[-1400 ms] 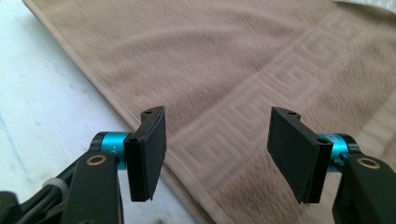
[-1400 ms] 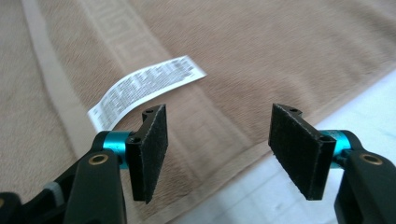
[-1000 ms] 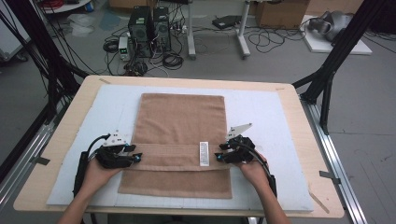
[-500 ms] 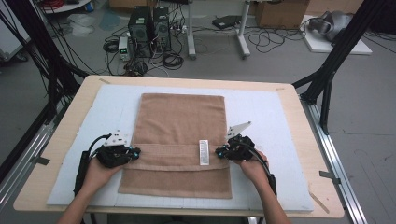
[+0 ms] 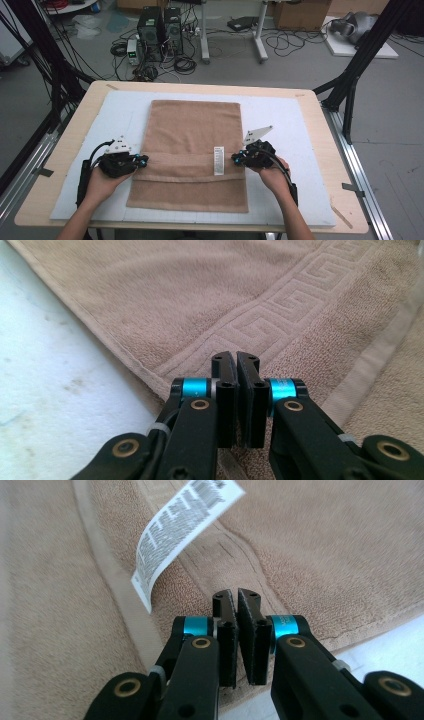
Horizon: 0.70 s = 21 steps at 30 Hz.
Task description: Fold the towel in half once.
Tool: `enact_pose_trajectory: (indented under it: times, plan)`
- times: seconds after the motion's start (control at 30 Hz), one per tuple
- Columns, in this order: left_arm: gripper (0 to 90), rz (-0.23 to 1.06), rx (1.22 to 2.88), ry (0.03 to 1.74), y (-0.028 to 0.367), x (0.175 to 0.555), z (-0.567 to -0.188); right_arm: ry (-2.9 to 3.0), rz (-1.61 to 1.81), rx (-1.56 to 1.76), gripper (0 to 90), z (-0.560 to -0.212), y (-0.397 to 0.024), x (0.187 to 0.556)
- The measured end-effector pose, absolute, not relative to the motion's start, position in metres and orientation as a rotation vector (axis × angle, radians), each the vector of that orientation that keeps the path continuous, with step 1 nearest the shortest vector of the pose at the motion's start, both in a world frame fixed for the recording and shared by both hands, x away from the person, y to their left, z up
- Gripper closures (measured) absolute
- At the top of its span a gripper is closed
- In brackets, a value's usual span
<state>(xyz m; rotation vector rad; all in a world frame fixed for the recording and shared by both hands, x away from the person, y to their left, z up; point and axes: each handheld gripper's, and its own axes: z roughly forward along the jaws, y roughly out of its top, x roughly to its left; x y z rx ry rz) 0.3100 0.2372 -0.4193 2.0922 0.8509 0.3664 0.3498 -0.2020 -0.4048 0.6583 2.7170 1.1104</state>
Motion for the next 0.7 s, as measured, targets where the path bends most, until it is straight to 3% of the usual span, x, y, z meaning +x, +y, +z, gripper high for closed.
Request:
enact_pose_trajectory:
  times: [0.37,0.63,0.7]
  plan:
    - [86.6,0.401,2.045,0.813,0.242,0.291,-0.389,2.693,1.166,0.582,86.2,-0.374,-0.204,0.338]
    - [86.5,0.356,2.050,0.726,0.248,0.255,-0.375,2.714,1.224,0.471,85.6,-0.354,-0.211,0.301]
    - [82.2,0.343,2.059,0.706,0.249,0.249,-0.380,2.742,1.229,0.465,81.5,-0.354,-0.213,0.295]
